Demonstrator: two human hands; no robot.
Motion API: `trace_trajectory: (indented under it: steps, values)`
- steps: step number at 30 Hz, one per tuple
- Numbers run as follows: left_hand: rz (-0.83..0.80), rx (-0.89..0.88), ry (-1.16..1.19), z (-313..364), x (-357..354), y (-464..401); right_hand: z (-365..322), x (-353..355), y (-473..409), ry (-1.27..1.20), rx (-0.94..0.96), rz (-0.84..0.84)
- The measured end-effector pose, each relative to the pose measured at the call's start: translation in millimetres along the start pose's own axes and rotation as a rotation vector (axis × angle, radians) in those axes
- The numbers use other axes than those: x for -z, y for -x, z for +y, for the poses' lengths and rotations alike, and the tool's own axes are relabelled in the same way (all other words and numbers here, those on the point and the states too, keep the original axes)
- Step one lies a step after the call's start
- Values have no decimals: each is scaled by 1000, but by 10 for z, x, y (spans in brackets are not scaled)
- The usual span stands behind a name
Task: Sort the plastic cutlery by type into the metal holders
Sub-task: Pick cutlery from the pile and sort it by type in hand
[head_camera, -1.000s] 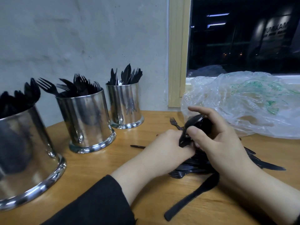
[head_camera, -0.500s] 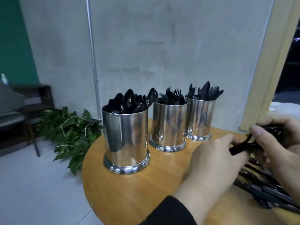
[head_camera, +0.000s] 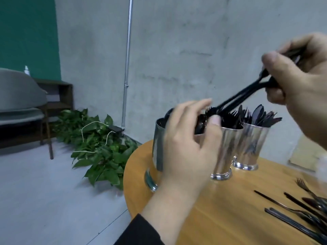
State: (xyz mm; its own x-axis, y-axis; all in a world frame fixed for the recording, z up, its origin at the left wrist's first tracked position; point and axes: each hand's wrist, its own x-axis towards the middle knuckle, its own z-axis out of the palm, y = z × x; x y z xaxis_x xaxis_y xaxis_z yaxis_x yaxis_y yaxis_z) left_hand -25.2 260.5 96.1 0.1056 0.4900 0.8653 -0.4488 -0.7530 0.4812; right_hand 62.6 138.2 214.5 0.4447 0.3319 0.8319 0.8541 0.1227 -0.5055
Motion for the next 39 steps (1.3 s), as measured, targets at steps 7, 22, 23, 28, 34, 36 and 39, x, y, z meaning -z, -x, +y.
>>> trace_trajectory:
  steps: [7, 22, 23, 28, 34, 36, 39]
  values:
    - [-127, 328, -222, -569, 379, -151, 161, -654, -693, 260, 37, -194]
    - [-435, 333, -215, -707, 444, -221, 434, -1170, -633, 849, -147, -953]
    - [-443, 334, -220, -706, 441, -222, 443, -1160, -630, 839, -149, -957]
    - [-449, 329, -235, -687, 418, -206, 397, -962, -652, 631, -5, -657]
    - [-132, 66, -201, -293, 287, -173, 331, -116, -334, 537, 25, -347]
    - [-28, -108, -139, -72, 138, -110, 390, 336, -10, 614, -40, -318]
    - [-107, -183, 21, 254, -205, 149, 609, 1055, 656, 723, -154, -348]
